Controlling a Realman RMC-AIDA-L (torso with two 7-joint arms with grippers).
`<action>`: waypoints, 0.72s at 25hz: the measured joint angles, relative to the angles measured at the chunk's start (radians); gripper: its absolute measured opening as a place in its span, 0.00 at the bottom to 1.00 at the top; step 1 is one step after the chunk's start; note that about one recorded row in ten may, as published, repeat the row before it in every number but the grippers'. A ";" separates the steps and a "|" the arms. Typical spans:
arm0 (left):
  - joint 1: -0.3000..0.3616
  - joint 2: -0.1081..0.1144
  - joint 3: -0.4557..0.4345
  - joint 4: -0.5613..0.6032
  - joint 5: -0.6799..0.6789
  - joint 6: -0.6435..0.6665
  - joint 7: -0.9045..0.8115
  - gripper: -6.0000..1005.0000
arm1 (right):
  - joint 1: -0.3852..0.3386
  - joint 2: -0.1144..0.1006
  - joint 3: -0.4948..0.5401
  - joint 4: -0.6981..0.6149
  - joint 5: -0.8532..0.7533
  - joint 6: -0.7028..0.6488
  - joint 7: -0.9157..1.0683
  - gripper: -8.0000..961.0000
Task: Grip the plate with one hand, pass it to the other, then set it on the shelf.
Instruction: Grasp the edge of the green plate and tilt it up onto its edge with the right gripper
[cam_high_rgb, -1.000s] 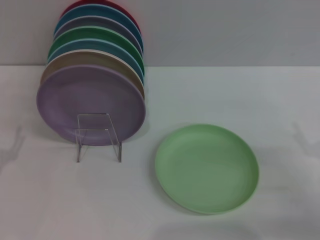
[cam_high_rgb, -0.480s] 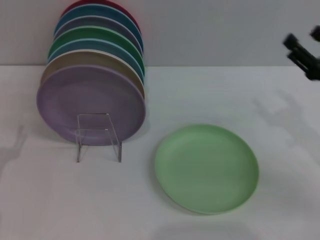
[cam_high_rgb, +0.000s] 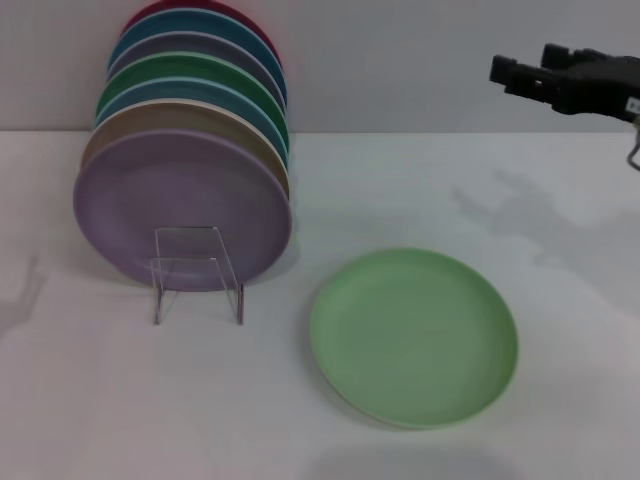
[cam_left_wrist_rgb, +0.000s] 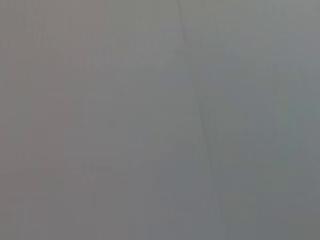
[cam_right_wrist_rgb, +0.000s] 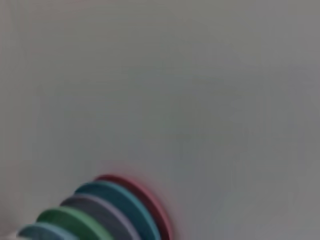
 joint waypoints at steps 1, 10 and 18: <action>0.000 0.000 0.001 0.000 0.000 -0.004 0.000 0.83 | 0.024 -0.007 0.031 0.052 -0.127 0.085 0.162 0.83; 0.003 0.001 0.003 0.001 0.000 -0.022 0.001 0.83 | 0.168 -0.027 0.129 0.092 -0.474 0.447 0.532 0.82; 0.002 0.003 0.001 -0.008 0.000 -0.084 0.001 0.83 | 0.276 -0.030 0.107 0.008 -0.733 0.642 0.584 0.82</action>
